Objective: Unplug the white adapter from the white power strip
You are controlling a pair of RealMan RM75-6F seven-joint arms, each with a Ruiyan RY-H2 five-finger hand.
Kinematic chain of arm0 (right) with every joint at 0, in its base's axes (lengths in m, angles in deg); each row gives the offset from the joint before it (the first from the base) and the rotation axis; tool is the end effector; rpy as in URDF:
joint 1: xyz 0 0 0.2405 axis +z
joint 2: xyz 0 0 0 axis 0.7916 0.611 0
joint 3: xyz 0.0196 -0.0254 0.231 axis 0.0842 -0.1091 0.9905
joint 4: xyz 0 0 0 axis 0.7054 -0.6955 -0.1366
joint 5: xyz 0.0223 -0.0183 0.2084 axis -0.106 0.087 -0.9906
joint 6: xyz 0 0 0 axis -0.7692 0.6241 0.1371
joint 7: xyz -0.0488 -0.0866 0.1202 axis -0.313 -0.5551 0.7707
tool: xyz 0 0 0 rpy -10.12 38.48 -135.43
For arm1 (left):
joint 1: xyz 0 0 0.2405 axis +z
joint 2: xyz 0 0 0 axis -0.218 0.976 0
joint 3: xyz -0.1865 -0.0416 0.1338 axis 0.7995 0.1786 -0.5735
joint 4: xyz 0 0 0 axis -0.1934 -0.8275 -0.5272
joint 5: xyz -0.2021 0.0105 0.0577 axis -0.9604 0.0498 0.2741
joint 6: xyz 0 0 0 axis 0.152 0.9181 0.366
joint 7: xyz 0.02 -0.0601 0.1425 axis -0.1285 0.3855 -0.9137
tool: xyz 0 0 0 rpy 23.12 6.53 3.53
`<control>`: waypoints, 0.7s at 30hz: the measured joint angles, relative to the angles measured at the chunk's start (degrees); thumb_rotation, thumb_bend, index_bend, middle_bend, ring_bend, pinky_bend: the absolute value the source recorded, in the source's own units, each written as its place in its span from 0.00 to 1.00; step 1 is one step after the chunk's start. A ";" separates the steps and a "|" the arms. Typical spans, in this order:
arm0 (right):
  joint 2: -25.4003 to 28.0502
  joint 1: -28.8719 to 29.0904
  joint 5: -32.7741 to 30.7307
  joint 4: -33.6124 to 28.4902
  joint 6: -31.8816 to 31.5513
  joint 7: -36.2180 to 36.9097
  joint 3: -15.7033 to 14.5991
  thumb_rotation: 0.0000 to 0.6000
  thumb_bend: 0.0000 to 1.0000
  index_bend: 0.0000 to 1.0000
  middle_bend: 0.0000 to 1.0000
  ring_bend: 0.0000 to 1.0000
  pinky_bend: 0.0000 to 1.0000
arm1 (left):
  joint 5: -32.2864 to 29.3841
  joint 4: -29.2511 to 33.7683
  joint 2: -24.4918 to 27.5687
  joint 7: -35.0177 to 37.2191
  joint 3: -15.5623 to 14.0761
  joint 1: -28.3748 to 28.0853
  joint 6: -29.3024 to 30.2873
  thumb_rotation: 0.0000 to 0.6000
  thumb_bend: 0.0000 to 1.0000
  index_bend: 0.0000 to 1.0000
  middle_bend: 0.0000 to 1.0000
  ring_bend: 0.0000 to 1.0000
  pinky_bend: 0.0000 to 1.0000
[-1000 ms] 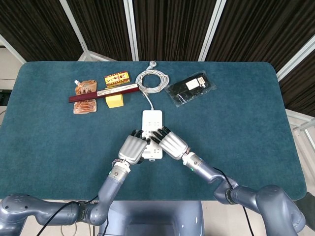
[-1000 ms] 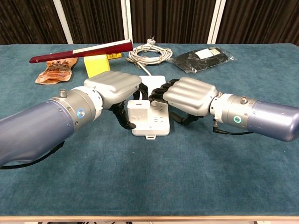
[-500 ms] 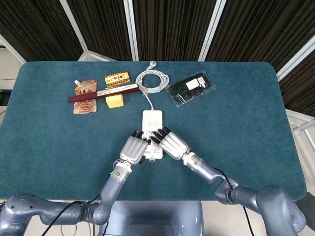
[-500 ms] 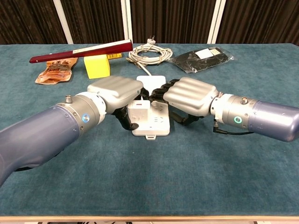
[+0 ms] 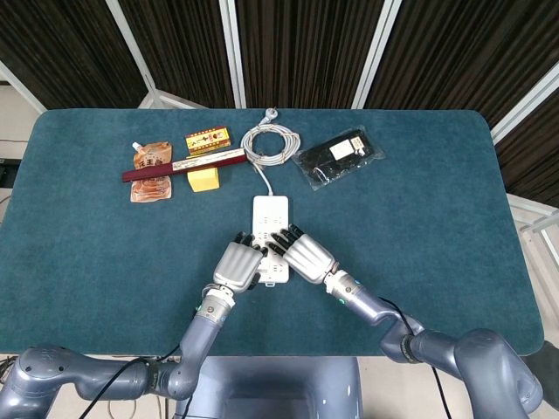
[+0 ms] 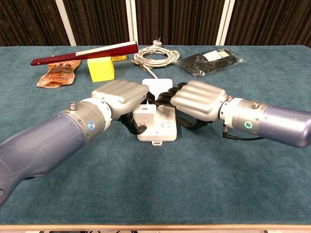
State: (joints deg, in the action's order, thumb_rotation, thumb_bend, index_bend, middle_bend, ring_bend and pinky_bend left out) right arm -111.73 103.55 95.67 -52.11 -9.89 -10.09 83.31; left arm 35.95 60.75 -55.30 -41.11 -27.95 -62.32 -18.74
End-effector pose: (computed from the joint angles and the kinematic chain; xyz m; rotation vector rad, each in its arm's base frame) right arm -0.1216 -0.3455 -0.1031 2.3054 -0.3784 0.7882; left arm -0.0434 0.2934 -0.1063 -1.9294 -0.8480 -0.7929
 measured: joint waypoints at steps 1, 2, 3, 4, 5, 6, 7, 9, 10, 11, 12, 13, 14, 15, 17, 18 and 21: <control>-0.01 -0.02 -0.01 0.04 0.01 0.00 -0.03 1.00 0.68 0.29 0.27 0.17 0.20 | 0.09 -0.23 -0.19 0.17 -0.02 -0.01 0.03 1.00 0.38 0.61 0.64 0.20 0.19; -0.03 -0.05 -0.02 0.07 0.02 0.01 -0.06 1.00 0.67 0.29 0.27 0.17 0.20 | 0.19 -0.40 -0.34 0.31 -0.02 -0.02 0.06 1.00 0.39 0.62 0.65 0.21 0.19; -0.07 -0.10 -0.02 0.11 0.03 0.03 -0.12 1.00 0.67 0.29 0.27 0.17 0.20 | 0.33 -0.52 -0.45 0.43 -0.02 -0.03 0.13 1.00 0.39 0.63 0.66 0.22 0.20; -0.10 -0.13 -0.03 0.15 0.04 0.04 -0.16 1.00 0.67 0.29 0.27 0.17 0.20 | 0.58 -0.71 -0.62 0.58 -0.03 -0.05 0.24 1.00 0.39 0.64 0.67 0.22 0.20; -0.12 -0.16 -0.03 0.19 0.04 0.04 -0.21 1.00 0.67 0.29 0.27 0.17 0.20 | 0.79 -0.85 -0.75 0.70 -0.04 -0.05 0.35 1.00 0.39 0.65 0.69 0.23 0.20; -0.17 -0.20 -0.02 0.27 0.05 0.03 -0.26 1.00 0.67 0.29 0.27 0.17 0.20 | 0.97 -0.99 -0.88 0.79 -0.06 -0.05 0.50 1.00 0.39 0.67 0.70 0.24 0.21; -0.21 -0.22 -0.02 0.31 0.05 0.02 -0.28 1.00 0.67 0.29 0.27 0.17 0.20 | 1.14 -1.17 -1.05 0.85 -0.07 -0.04 0.75 1.00 0.39 0.68 0.71 0.25 0.21; -0.29 -0.25 -0.01 0.39 0.02 0.02 -0.31 1.00 0.67 0.29 0.27 0.17 0.20 | 1.41 -1.41 -1.32 1.00 -0.06 0.02 1.14 1.00 0.39 0.71 0.74 0.27 0.22; -0.33 -0.25 -0.01 0.42 0.01 0.02 -0.31 1.00 0.67 0.29 0.27 0.17 0.20 | 1.59 -1.58 -1.45 1.09 -0.06 0.06 1.33 1.00 0.39 0.72 0.76 0.28 0.23; -0.35 -0.25 0.00 0.43 0.00 0.02 -0.32 1.00 0.67 0.29 0.27 0.17 0.20 | 1.74 -1.72 -1.51 1.10 -0.10 0.08 1.43 1.00 0.39 0.73 0.77 0.29 0.23; -0.40 -0.25 0.01 0.43 -0.04 0.02 -0.32 1.00 0.67 0.29 0.27 0.17 0.20 | 1.90 -1.86 -1.58 1.14 -0.14 0.12 1.54 1.00 0.39 0.75 0.78 0.30 0.24; -0.43 -0.25 0.03 0.45 -0.06 0.00 -0.32 1.00 0.67 0.29 0.27 0.17 0.20 | 2.03 -2.00 -1.68 1.22 -0.17 0.16 1.66 1.00 0.39 0.75 0.79 0.31 0.24; -0.46 -0.25 0.06 0.47 -0.06 -0.03 -0.34 1.00 0.67 0.29 0.27 0.17 0.20 | 2.18 -2.20 -1.80 1.33 -0.21 0.23 1.79 1.00 0.39 0.76 0.80 0.31 0.25; -0.50 -0.24 0.06 0.49 -0.06 -0.04 -0.34 1.00 0.68 0.29 0.27 0.17 0.20 | 2.29 -2.34 -1.87 1.36 -0.26 0.26 1.86 1.00 0.39 0.76 0.81 0.32 0.25; -0.54 -0.24 0.06 0.52 -0.04 -0.05 -0.36 1.00 0.68 0.29 0.27 0.17 0.20 | 2.45 -2.72 -2.03 1.44 -0.39 0.33 1.86 1.00 0.39 0.77 0.81 0.33 0.26; -0.55 -0.25 0.06 0.58 -0.01 -0.10 -0.39 1.00 0.68 0.29 0.27 0.17 0.20 | 2.52 -2.89 -2.12 1.52 -0.40 0.37 1.85 1.00 0.39 0.77 0.81 0.34 0.27; -0.60 -0.27 0.05 0.67 0.12 -0.13 -0.48 1.00 0.67 0.29 0.27 0.17 0.20 | 2.64 -3.19 -2.36 1.83 -0.38 0.46 1.85 1.00 0.39 0.77 0.82 0.34 0.27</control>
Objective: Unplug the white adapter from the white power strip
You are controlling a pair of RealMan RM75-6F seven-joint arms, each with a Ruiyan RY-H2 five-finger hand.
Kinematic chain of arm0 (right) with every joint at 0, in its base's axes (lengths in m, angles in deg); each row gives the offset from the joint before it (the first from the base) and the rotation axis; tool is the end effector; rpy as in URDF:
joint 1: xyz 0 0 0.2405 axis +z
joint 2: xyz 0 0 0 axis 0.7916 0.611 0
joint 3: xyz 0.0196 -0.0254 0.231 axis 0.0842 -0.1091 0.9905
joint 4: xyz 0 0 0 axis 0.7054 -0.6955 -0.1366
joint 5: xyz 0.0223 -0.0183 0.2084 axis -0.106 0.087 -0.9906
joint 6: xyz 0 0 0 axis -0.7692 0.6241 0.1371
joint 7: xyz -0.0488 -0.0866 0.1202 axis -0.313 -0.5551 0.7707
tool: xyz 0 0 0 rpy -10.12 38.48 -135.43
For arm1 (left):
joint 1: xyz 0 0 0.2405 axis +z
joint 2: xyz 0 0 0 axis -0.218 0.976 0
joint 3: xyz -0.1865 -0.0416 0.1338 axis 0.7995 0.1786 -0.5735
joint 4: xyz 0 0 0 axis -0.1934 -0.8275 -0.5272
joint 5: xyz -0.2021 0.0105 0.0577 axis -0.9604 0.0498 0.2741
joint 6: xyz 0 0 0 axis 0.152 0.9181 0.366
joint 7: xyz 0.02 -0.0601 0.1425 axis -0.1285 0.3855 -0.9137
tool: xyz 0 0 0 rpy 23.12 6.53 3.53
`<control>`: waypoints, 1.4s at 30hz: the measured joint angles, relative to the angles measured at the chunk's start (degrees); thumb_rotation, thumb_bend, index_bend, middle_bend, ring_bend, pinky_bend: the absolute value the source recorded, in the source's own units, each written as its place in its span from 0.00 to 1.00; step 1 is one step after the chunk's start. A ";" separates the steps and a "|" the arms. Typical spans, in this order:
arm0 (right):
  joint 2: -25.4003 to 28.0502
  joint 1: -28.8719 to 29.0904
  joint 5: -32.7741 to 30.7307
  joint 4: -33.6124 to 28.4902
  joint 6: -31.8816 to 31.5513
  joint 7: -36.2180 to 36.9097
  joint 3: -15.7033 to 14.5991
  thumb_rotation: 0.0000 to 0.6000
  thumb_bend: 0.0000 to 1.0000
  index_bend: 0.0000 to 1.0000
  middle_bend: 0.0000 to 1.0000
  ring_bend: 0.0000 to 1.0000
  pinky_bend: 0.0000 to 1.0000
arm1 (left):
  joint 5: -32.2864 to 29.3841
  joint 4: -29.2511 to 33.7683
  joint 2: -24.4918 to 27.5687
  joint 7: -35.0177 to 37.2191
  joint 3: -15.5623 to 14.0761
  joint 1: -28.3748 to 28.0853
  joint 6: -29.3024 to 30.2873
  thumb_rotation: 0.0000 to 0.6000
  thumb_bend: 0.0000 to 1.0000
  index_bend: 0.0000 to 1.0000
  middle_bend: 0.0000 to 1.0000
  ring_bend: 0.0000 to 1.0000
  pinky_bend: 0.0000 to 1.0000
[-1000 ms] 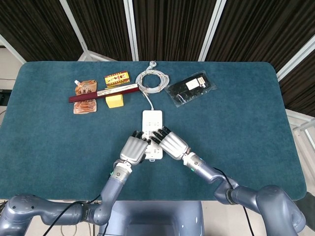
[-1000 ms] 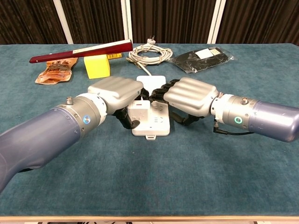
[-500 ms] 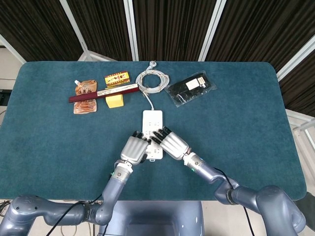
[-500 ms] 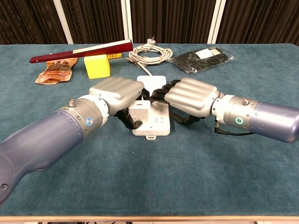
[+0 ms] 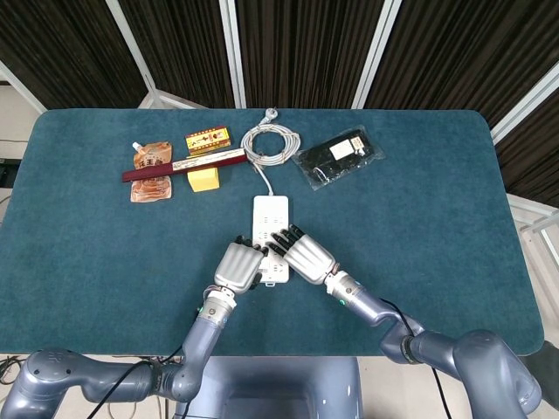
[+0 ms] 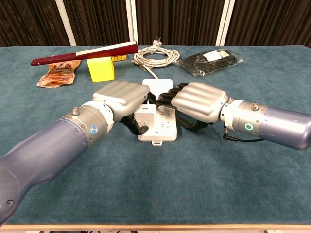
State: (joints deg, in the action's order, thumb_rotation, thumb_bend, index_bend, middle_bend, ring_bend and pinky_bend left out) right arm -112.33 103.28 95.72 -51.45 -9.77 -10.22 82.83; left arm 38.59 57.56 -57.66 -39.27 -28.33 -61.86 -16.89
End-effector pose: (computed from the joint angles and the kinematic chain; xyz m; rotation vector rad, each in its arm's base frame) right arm -0.1247 -0.3430 -0.1066 2.3124 -0.3777 0.7752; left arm -0.0439 0.2939 -0.1101 -1.8909 -0.8314 -0.8240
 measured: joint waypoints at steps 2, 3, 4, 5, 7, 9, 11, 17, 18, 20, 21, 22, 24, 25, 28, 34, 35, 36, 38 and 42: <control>-0.06 -0.02 0.01 0.13 0.07 -0.05 -0.06 1.00 0.67 0.29 0.27 0.17 0.20 | 0.37 -0.26 -0.24 0.41 0.05 0.07 0.10 1.00 0.39 0.78 0.82 0.34 0.27; -0.12 -0.01 0.01 0.20 0.09 -0.11 -0.08 1.00 0.67 0.29 0.27 0.17 0.20 | 0.54 -0.37 -0.36 0.60 0.08 0.10 0.15 1.00 0.39 0.78 0.82 0.34 0.27; -0.15 0.01 0.03 0.22 0.11 -0.14 -0.08 1.00 0.67 0.29 0.27 0.17 0.20 | 0.73 -0.49 -0.48 0.81 0.16 0.14 0.22 1.00 0.39 0.78 0.82 0.35 0.27; -0.18 0.04 0.06 0.22 0.11 -0.16 -0.09 1.00 0.68 0.29 0.27 0.17 0.20 | 0.85 -0.53 -0.55 0.98 0.24 0.16 0.27 1.00 0.39 0.78 0.83 0.35 0.28; -0.22 0.11 0.13 0.16 0.08 -0.21 -0.07 1.00 0.68 0.29 0.27 0.17 0.20 | 1.16 -0.56 -0.70 1.43 0.51 0.21 0.42 1.00 0.39 0.78 0.83 0.35 0.28; -0.25 0.13 0.11 0.06 0.10 -0.25 -0.04 1.00 0.68 0.29 0.27 0.17 0.20 | 1.44 -0.44 -0.75 1.67 0.72 0.24 0.54 1.00 0.39 0.78 0.83 0.35 0.28; -0.30 0.14 0.12 -0.05 0.14 -0.29 -0.06 1.00 0.67 0.29 0.27 0.17 0.20 | 1.74 -0.28 -0.73 1.74 0.89 0.25 0.70 1.00 0.39 0.78 0.83 0.35 0.28; -0.44 0.03 0.05 -0.23 0.32 -0.66 -0.21 1.00 0.68 0.29 0.27 0.17 0.20 | 2.15 0.23 -0.53 1.80 1.14 0.42 1.03 1.00 0.39 0.79 0.84 0.36 0.29; -0.46 0.00 0.00 -0.27 0.28 -0.67 -0.18 1.00 0.67 0.29 0.27 0.17 0.20 | 2.17 0.27 -0.51 1.81 1.13 0.46 1.04 1.00 0.39 0.79 0.84 0.36 0.29; -0.45 -0.02 -0.01 -0.33 0.24 -0.73 -0.15 1.00 0.67 0.29 0.27 0.17 0.20 | 2.24 0.30 -0.47 1.84 1.14 0.53 1.06 1.00 0.39 0.79 0.84 0.37 0.30; -0.43 -0.01 -0.01 -0.36 0.21 -0.78 -0.12 1.00 0.67 0.29 0.27 0.17 0.20 | 2.30 0.30 -0.47 1.86 1.16 0.55 1.07 1.00 0.39 0.79 0.84 0.37 0.30; -0.42 0.00 -0.03 -0.40 0.20 -0.82 -0.07 1.00 0.67 0.29 0.27 0.17 0.20 | 2.37 0.30 -0.48 1.95 1.21 0.56 1.07 1.00 0.39 0.79 0.84 0.37 0.30; -0.35 0.01 -0.06 -0.51 0.17 -0.94 -0.01 1.00 0.67 0.29 0.27 0.17 0.20 | 2.62 0.23 -0.52 2.11 1.28 0.58 1.08 1.00 0.39 0.79 0.84 0.37 0.31; -0.31 0.01 -0.08 -0.57 0.18 -1.02 0.01 1.00 0.67 0.29 0.27 0.17 0.20 | 2.72 0.19 -0.57 2.25 1.35 0.60 1.07 1.00 0.39 0.79 0.84 0.37 0.31; -0.28 -0.01 -0.18 -0.66 0.28 -1.19 0.02 1.00 0.67 0.29 0.27 0.17 0.20 | 3.04 0.13 -0.63 2.48 1.50 0.64 1.05 1.00 0.39 0.79 0.84 0.38 0.31; -0.42 -0.07 -0.29 -0.67 0.40 -1.36 0.00 1.00 0.67 0.29 0.27 0.17 0.20 | 3.30 -0.33 -0.79 2.49 1.62 0.67 0.83 1.00 0.39 0.79 0.85 0.44 0.42; -0.46 -0.07 -0.28 -0.66 0.38 -1.36 0.00 1.00 0.67 0.29 0.27 0.17 0.20 | 3.30 -0.43 -0.81 2.43 1.57 0.67 0.76 1.00 0.39 0.79 0.85 0.47 0.47; -0.47 -0.07 -0.29 -0.66 0.40 -1.36 0.01 1.00 0.67 0.29 0.27 0.17 0.20 | 3.34 -0.54 -0.84 2.42 1.55 0.68 0.75 1.00 0.39 0.79 0.85 0.48 0.49; -0.47 -0.04 -0.26 -0.67 0.36 -1.40 0.03 1.00 0.67 0.29 0.27 0.17 0.20 | 3.32 -0.71 -0.93 2.62 1.57 0.76 0.59 1.00 0.39 0.79 0.85 0.52 0.56; -0.37 0.00 -0.25 -0.79 0.35 -1.44 0.07 1.00 0.67 0.29 0.27 0.17 0.20 | 3.35 -0.91 -0.94 2.79 1.64 0.86 0.31 1.00 0.39 0.79 0.85 0.55 0.60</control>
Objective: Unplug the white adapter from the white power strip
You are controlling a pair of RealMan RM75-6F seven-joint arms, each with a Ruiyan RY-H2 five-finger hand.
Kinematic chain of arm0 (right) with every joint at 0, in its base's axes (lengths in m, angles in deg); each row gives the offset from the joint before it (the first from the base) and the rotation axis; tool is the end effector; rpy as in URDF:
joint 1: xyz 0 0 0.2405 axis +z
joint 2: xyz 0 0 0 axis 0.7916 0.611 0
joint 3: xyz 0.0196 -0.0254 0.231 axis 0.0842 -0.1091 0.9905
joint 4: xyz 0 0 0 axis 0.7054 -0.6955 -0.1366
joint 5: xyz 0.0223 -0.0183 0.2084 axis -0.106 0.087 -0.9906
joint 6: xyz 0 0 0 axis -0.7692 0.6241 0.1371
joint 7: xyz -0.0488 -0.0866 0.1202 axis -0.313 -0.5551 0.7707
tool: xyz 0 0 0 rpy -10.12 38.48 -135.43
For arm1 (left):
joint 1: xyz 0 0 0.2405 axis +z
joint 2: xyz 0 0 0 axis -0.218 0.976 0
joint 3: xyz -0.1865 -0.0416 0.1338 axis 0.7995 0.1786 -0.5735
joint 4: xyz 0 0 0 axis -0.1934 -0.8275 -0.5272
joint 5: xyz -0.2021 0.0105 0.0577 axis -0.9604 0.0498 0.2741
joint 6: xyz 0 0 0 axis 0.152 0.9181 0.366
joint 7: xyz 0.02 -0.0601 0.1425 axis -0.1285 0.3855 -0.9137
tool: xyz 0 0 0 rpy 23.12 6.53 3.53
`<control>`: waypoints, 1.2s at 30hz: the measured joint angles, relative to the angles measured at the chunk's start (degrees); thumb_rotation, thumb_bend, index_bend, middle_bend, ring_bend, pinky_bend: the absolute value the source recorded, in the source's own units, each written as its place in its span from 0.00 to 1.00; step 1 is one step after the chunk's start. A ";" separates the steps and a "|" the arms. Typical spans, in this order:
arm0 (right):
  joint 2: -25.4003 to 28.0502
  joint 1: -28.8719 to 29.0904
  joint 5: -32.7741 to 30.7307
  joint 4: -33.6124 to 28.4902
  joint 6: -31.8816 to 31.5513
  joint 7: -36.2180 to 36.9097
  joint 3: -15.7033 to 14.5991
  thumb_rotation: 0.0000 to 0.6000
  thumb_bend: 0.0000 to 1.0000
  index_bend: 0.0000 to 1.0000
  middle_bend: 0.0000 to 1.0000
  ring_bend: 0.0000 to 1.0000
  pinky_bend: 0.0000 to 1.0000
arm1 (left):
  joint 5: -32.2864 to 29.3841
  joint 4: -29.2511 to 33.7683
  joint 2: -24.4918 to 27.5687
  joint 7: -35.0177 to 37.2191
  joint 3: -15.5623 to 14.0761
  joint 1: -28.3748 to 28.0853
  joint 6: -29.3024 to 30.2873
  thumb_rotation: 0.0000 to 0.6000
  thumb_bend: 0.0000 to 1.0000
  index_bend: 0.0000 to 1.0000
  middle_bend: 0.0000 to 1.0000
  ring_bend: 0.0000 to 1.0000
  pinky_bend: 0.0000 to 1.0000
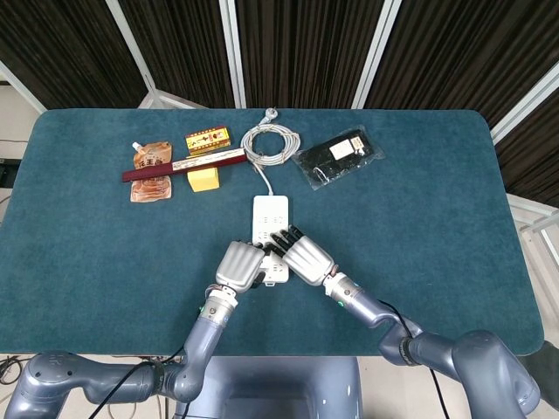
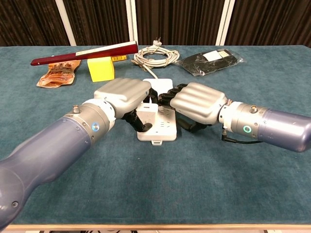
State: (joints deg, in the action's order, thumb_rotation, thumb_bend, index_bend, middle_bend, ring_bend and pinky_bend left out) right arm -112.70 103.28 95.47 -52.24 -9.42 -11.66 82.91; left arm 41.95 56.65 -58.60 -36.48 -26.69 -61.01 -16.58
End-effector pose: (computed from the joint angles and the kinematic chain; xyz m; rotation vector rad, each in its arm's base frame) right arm -0.1215 -0.3386 -0.1108 2.3236 -0.3682 0.7722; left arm -0.0365 0.2971 -0.1061 -1.8513 -0.8495 -0.9019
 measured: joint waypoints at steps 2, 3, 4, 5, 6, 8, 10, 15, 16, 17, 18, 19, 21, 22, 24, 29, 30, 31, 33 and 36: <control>0.04 0.00 0.00 -0.05 0.00 -0.05 0.00 1.00 0.67 0.29 0.27 0.17 0.20 | 0.03 0.07 0.04 0.07 0.07 0.05 -0.06 1.00 0.39 0.79 0.85 0.55 0.60; 0.06 -0.01 -0.02 -0.10 0.01 -0.05 0.00 1.00 0.68 0.29 0.27 0.17 0.20 | 0.07 0.12 0.06 0.09 0.08 0.07 -0.07 1.00 0.39 0.79 0.85 0.55 0.60; 0.07 -0.01 -0.02 -0.15 0.00 -0.06 0.01 1.00 0.67 0.29 0.27 0.17 0.20 | 0.15 0.20 0.09 0.10 0.09 0.08 -0.10 1.00 0.39 0.79 0.85 0.55 0.60; 0.07 -0.01 -0.02 -0.20 -0.01 -0.09 0.01 1.00 0.67 0.29 0.27 0.17 0.20 | 0.20 0.23 0.11 0.10 0.11 0.08 -0.13 1.00 0.39 0.79 0.85 0.55 0.60; 0.09 -0.02 -0.02 -0.25 -0.03 -0.12 0.02 1.00 0.67 0.29 0.27 0.17 0.20 | 0.25 0.27 0.13 0.12 0.15 0.07 -0.14 1.00 0.39 0.79 0.85 0.55 0.60; 0.13 -0.02 0.00 -0.33 -0.02 -0.20 0.00 1.00 0.67 0.29 0.27 0.17 0.20 | 0.32 0.36 0.16 0.24 0.30 0.07 -0.18 1.00 0.39 0.79 0.85 0.55 0.61; 0.20 -0.02 -0.01 -0.45 -0.03 -0.29 0.02 1.00 0.67 0.29 0.27 0.17 0.20 | 0.43 0.44 0.25 0.26 0.41 0.04 -0.23 1.00 0.39 0.79 0.85 0.56 0.61; 0.33 -0.01 -0.11 -0.83 -0.02 -0.49 0.12 1.00 0.67 0.29 0.27 0.17 0.20 | 0.56 0.65 0.31 0.44 0.72 0.00 -0.30 1.00 0.39 0.79 0.85 0.59 0.63; 0.33 -0.01 -0.12 -0.91 -0.02 -0.52 0.13 1.00 0.67 0.29 0.27 0.17 0.20 | 0.57 0.72 0.31 0.48 0.77 -0.01 -0.33 1.00 0.39 0.79 0.85 0.59 0.63; 0.33 -0.01 -0.14 -0.96 -0.01 -0.58 0.13 1.00 0.67 0.29 0.27 0.17 0.20 | 0.59 0.79 0.32 0.47 0.79 -0.03 -0.36 1.00 0.39 0.79 0.85 0.59 0.63; 0.31 -0.03 -0.14 -1.04 0.01 -0.66 0.10 1.00 0.67 0.29 0.27 0.17 0.20 | 0.62 0.83 0.34 0.44 0.79 -0.04 -0.36 1.00 0.39 0.79 0.85 0.59 0.63; 0.30 -0.03 -0.14 -1.07 0.04 -0.71 0.08 1.00 0.67 0.29 0.27 0.17 0.20 | 0.67 0.90 0.37 0.42 0.80 -0.04 -0.31 1.00 0.39 0.79 0.85 0.59 0.63; 0.26 -0.03 -0.14 -1.12 0.09 -0.88 0.05 1.00 0.67 0.29 0.27 0.17 0.20 | 0.73 1.03 0.40 0.52 0.91 -0.02 -0.23 1.00 0.39 0.79 0.85 0.59 0.63; 0.25 -0.02 -0.15 -1.17 0.10 -0.91 0.06 1.00 0.67 0.29 0.27 0.17 0.20 | 0.74 1.14 0.43 0.61 1.00 0.01 -0.19 1.00 0.39 0.79 0.85 0.59 0.63; 0.24 0.01 -0.13 -1.33 0.08 -1.05 0.09 1.00 0.67 0.29 0.27 0.17 0.20 | 0.84 1.25 0.47 0.68 1.12 0.02 -0.07 1.00 0.39 0.79 0.85 0.59 0.64; 0.24 0.05 -0.21 -1.78 0.08 -1.41 0.22 1.00 0.67 0.29 0.27 0.17 0.20 | 0.77 1.93 0.71 0.79 1.36 0.06 -0.05 1.00 0.39 0.79 0.85 0.61 0.66; 0.23 0.06 -0.22 -1.88 0.09 -1.53 0.23 1.00 0.67 0.29 0.27 0.17 0.20 | 0.65 2.10 0.76 0.79 1.40 0.08 -0.08 1.00 0.39 0.79 0.85 0.61 0.66; 0.23 0.07 -0.23 -1.96 0.10 -1.64 0.24 1.00 0.67 0.29 0.27 0.17 0.20 | 0.51 2.32 0.84 0.75 1.42 0.09 -0.13 1.00 0.39 0.79 0.85 0.61 0.67; 0.23 0.08 -0.31 -2.13 0.14 -1.83 0.30 1.00 0.67 0.29 0.27 0.17 0.20 | 0.41 2.60 0.99 0.60 1.34 0.11 -0.20 1.00 0.39 0.79 0.85 0.61 0.67; 0.28 0.08 -0.43 -2.34 0.14 -2.11 0.41 1.00 0.67 0.29 0.27 0.17 0.20 | 0.09 3.01 1.15 0.65 1.24 0.23 -0.34 1.00 0.39 0.79 0.85 0.62 0.68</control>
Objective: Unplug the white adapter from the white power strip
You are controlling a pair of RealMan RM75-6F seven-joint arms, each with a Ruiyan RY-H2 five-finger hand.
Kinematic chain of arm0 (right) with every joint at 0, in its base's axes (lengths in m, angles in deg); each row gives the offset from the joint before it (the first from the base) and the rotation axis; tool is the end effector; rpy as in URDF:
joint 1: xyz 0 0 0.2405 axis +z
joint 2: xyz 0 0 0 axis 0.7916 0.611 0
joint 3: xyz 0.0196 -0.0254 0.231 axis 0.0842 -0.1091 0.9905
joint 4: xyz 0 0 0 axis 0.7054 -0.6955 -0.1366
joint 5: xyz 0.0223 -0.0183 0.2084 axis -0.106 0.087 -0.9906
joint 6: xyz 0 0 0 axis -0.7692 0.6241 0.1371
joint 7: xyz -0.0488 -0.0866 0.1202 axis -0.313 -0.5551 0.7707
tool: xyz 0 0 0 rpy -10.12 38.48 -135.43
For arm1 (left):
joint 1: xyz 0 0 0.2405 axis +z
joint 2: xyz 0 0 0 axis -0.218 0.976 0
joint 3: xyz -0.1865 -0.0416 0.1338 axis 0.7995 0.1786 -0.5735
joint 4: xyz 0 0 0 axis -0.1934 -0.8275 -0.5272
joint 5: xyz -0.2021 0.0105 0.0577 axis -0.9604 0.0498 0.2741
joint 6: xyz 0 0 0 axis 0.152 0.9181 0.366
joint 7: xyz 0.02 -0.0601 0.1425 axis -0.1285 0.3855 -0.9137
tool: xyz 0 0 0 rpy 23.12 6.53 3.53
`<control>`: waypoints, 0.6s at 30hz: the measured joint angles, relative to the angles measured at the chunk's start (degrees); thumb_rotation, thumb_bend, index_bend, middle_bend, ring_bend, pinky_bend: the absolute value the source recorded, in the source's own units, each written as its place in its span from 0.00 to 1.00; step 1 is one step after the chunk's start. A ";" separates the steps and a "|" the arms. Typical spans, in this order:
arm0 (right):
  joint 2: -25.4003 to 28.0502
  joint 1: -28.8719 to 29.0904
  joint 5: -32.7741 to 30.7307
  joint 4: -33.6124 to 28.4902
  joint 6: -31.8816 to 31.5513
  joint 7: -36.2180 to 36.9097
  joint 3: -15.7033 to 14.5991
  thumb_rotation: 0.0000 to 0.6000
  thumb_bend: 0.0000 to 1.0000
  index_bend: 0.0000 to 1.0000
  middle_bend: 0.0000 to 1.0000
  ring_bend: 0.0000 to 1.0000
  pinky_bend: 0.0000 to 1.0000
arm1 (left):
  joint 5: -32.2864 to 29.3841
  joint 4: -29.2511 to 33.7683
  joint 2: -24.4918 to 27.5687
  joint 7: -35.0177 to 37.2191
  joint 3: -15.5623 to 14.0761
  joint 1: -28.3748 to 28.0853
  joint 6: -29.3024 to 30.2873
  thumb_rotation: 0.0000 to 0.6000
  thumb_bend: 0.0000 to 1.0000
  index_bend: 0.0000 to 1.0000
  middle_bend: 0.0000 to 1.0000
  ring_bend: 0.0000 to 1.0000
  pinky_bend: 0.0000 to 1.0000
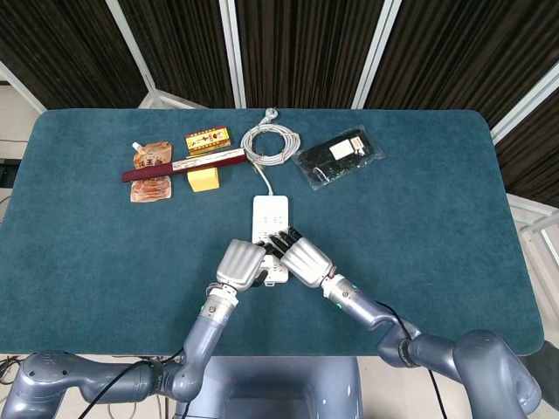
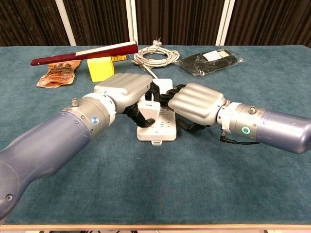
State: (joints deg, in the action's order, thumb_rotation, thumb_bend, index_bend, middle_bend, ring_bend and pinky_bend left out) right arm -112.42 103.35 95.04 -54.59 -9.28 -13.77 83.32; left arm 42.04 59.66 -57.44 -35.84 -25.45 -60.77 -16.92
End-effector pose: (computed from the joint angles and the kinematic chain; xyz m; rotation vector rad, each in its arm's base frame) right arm -0.1139 -0.3326 -0.1127 2.3343 -0.3568 0.7844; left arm -0.0282 0.2959 -0.0991 -1.8473 -0.8888 -0.9454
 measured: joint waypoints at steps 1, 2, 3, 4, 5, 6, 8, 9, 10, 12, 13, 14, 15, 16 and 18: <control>0.03 0.00 -0.03 -0.05 0.01 -0.09 0.03 1.00 0.67 0.29 0.27 0.17 0.20 | -0.09 0.14 0.12 0.00 -0.04 0.05 -0.01 1.00 0.39 0.79 0.85 0.62 0.68; 0.06 0.00 -0.08 -0.13 0.02 -0.17 0.06 1.00 0.67 0.29 0.27 0.17 0.20 | -0.13 0.21 0.17 0.01 -0.05 0.08 -0.01 1.00 0.39 0.79 0.85 0.62 0.69; 0.11 0.01 -0.15 -0.24 0.06 -0.27 0.11 1.00 0.68 0.29 0.27 0.17 0.20 | -0.15 0.27 0.23 0.05 -0.05 0.10 -0.01 1.00 0.39 0.79 0.85 0.62 0.69; 0.14 0.01 -0.18 -0.32 0.06 -0.35 0.14 1.00 0.68 0.29 0.27 0.17 0.20 | -0.20 0.36 0.30 0.09 -0.02 0.12 -0.02 1.00 0.39 0.79 0.85 0.62 0.69; 0.18 0.01 -0.21 -0.41 0.07 -0.41 0.17 1.00 0.68 0.29 0.27 0.17 0.20 | -0.23 0.48 0.35 0.12 0.00 0.13 -0.03 1.00 0.39 0.79 0.85 0.62 0.69; 0.21 -0.01 -0.24 -0.47 0.10 -0.49 0.15 1.00 0.67 0.29 0.27 0.17 0.20 | -0.26 0.62 0.41 0.14 0.03 0.13 -0.03 1.00 0.39 0.79 0.85 0.62 0.69; 0.21 -0.04 -0.28 -0.49 0.14 -0.68 0.11 1.00 0.67 0.29 0.27 0.17 0.20 | -0.22 0.98 0.60 0.12 0.05 0.11 0.00 1.00 0.39 0.79 0.85 0.62 0.69; 0.19 -0.07 -0.37 -0.54 0.17 -0.71 0.13 1.00 0.67 0.29 0.27 0.17 0.20 | -0.12 1.15 0.68 0.12 0.06 0.10 0.07 1.00 0.39 0.79 0.85 0.62 0.69; 0.16 -0.09 -0.42 -0.57 0.18 -0.71 0.16 1.00 0.67 0.29 0.27 0.17 0.20 | 0.00 1.37 0.78 0.15 0.10 0.09 0.17 1.00 0.39 0.79 0.85 0.62 0.69; 0.19 -0.10 -0.47 -0.66 0.16 -0.77 0.22 1.00 0.67 0.29 0.27 0.17 0.20 | 0.24 1.74 0.95 0.21 0.23 0.06 0.38 1.00 0.39 0.79 0.85 0.62 0.69; 0.20 -0.10 -0.48 -0.68 0.14 -0.81 0.24 1.00 0.67 0.29 0.27 0.17 0.20 | 0.42 1.99 1.10 0.24 0.36 0.02 0.51 1.00 0.39 0.79 0.85 0.62 0.69; 0.22 -0.09 -0.48 -0.72 0.09 -0.86 0.28 1.00 0.67 0.29 0.27 0.17 0.20 | 0.58 2.22 1.23 0.26 0.46 -0.01 0.63 1.00 0.39 0.79 0.85 0.62 0.69; 0.26 -0.09 -0.50 -0.81 0.00 -0.98 0.36 1.00 0.67 0.29 0.27 0.17 0.20 | 0.72 2.45 1.36 0.28 0.56 -0.05 0.74 1.00 0.39 0.79 0.85 0.62 0.69; 0.29 -0.08 -0.51 -0.87 -0.07 -1.05 0.43 1.00 0.67 0.29 0.27 0.17 0.20 | 0.93 2.78 1.54 0.32 0.73 -0.09 0.91 1.00 0.39 0.79 0.85 0.62 0.69; 0.36 -0.10 -0.59 -1.07 -0.29 -1.24 0.61 1.00 0.68 0.29 0.27 0.17 0.20 | 1.15 3.29 1.84 0.37 1.01 -0.16 1.15 1.00 0.39 0.79 0.85 0.62 0.69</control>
State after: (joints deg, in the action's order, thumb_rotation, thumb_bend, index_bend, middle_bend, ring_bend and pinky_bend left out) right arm -112.06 103.25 94.45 -55.65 -9.57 -15.00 83.93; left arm 43.20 62.95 -55.61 -35.47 -24.44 -60.93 -15.77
